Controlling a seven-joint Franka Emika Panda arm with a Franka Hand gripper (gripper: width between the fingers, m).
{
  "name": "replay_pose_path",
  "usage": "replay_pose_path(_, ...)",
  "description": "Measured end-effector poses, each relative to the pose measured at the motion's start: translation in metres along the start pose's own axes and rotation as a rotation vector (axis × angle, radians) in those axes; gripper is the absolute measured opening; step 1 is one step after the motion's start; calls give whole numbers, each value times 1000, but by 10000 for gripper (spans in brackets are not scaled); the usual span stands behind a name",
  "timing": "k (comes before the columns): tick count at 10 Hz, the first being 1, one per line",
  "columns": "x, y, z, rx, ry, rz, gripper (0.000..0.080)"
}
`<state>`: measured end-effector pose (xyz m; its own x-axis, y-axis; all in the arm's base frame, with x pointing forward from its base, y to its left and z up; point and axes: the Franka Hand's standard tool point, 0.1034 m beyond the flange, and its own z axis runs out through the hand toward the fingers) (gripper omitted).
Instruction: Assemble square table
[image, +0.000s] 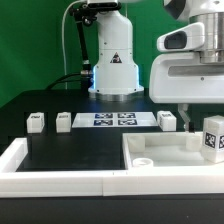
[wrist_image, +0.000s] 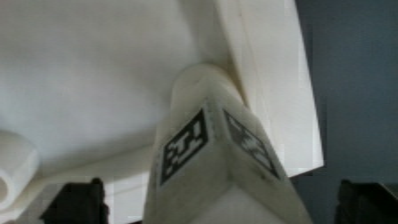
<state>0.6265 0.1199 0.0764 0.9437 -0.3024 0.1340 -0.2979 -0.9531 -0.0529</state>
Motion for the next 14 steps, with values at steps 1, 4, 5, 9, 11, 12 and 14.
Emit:
replay_pose_path(1,0,2,1,-1,-1,-115,649)
replay_pose_path(4,2,1,-3,1,4,-349,649)
replay_pose_path(5,3,0,-4,2,7,-465,649)
replay_pose_path(9,3,1,-4,-4,7,-617,623)
replay_pose_path(11,3,1,-4,-4,6,-615,290)
replay_pose_path(12,3,2,-4,-4,7,-615,291)
replay_pose_path(14,3,2,-3,-4,7,-585,291)
